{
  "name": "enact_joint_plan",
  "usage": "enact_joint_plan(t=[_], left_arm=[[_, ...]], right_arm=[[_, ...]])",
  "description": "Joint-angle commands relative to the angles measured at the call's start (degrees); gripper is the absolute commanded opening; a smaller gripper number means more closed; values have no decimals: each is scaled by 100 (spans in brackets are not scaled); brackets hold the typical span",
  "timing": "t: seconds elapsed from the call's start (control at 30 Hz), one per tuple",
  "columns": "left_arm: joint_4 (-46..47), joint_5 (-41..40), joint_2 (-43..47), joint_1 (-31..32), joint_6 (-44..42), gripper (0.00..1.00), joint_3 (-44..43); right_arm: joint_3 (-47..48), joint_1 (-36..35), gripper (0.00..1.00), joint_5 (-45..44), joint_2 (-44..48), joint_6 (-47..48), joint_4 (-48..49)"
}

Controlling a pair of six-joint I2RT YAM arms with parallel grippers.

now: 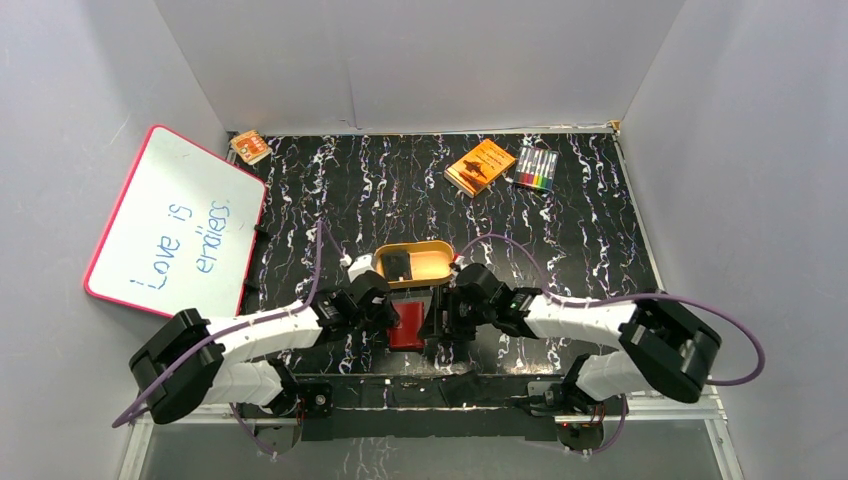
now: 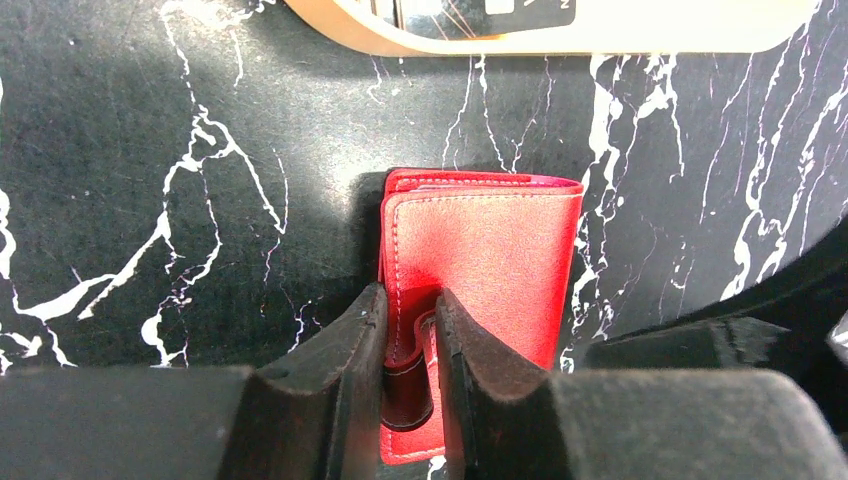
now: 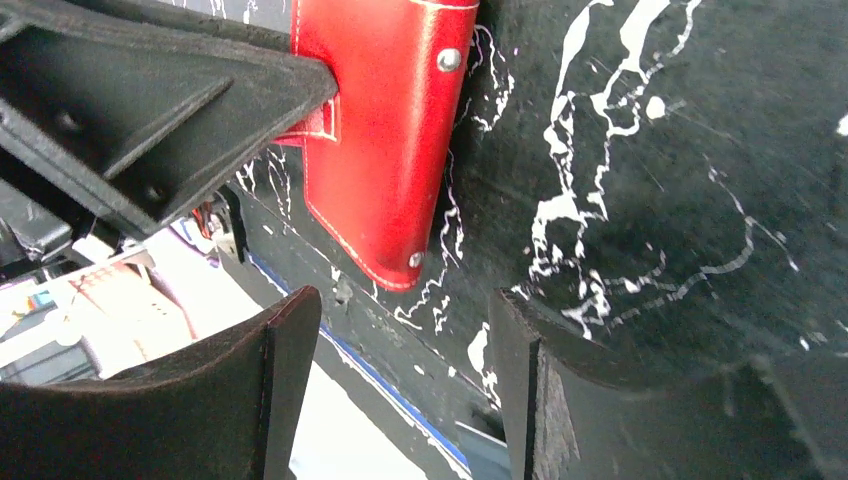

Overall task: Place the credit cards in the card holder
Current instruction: Pick up the card holder from the center of the board.

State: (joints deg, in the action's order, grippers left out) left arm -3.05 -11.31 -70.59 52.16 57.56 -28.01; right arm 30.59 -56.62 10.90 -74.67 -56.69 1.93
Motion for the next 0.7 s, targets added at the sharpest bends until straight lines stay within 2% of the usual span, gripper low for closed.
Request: enact_joint_plan(t=[0.0,0.27,0.67], left_arm=[[-796,-354,-23,-107,179,0,349],[-820,-338,45,-215,408,0,513],[-819,-293,91,-293,726,0,683]], right_arm=[[9,38,71,420,-575,-406,1014],[-155,63,69,485,-1131,-942,1701],[-553,-12,59,332,-1506,-1562,2801]])
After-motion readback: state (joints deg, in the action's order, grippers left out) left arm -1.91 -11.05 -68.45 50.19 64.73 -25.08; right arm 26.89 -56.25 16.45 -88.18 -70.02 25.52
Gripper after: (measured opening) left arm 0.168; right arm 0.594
